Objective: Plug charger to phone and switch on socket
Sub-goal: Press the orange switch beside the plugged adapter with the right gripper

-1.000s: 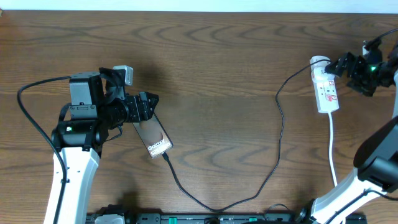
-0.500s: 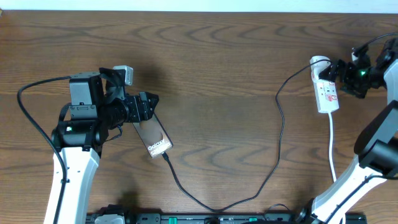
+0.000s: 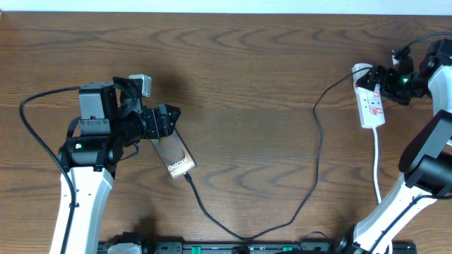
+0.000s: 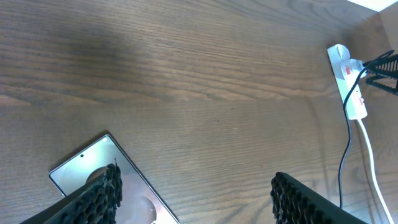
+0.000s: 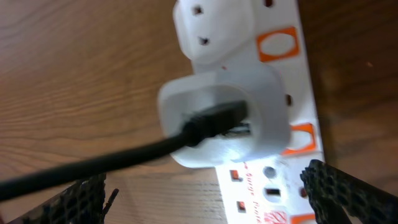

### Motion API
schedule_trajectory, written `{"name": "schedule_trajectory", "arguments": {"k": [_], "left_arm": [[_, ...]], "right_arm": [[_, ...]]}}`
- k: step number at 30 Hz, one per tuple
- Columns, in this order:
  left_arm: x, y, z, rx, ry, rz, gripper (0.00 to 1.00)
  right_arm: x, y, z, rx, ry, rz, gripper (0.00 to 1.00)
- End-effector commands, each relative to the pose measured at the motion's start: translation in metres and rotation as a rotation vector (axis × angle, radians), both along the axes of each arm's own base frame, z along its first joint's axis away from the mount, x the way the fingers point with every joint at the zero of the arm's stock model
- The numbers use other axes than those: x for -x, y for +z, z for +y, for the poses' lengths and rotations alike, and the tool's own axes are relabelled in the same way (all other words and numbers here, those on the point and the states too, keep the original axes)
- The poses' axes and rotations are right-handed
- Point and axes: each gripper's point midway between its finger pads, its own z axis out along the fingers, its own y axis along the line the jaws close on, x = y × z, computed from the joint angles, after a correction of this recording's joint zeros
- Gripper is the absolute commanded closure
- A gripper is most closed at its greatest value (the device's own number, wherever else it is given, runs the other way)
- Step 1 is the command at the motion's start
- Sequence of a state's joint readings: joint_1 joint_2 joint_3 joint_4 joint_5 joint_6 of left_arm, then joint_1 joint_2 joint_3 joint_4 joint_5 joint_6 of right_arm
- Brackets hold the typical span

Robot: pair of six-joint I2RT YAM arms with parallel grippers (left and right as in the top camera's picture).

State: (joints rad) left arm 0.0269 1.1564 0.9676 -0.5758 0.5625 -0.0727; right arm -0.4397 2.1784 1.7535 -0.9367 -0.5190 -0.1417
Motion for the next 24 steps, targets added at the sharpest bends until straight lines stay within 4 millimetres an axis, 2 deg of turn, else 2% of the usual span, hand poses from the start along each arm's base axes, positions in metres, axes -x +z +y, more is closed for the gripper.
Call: {"name": "schedule_trajectory", "arguments": {"k": [1,15,24], "left_arm": [[-0.003,0.007,0.000,-0.014,-0.014,-0.026,0.24],[-0.002,-0.007,0.000,-0.012,-0.014,0.030,0.24],[-0.003,-0.006,0.000,-0.012,-0.014,0.026,0.24]], "right_arm": [[-0.009,0.005,0.008,-0.023,0.036,-0.039,0.01],[-0.009,-0.004,0.012,-0.035,0.016,-0.008,0.01],[-0.009,-0.010,0.013,-0.039,0.018,0.001,0.01]]}}
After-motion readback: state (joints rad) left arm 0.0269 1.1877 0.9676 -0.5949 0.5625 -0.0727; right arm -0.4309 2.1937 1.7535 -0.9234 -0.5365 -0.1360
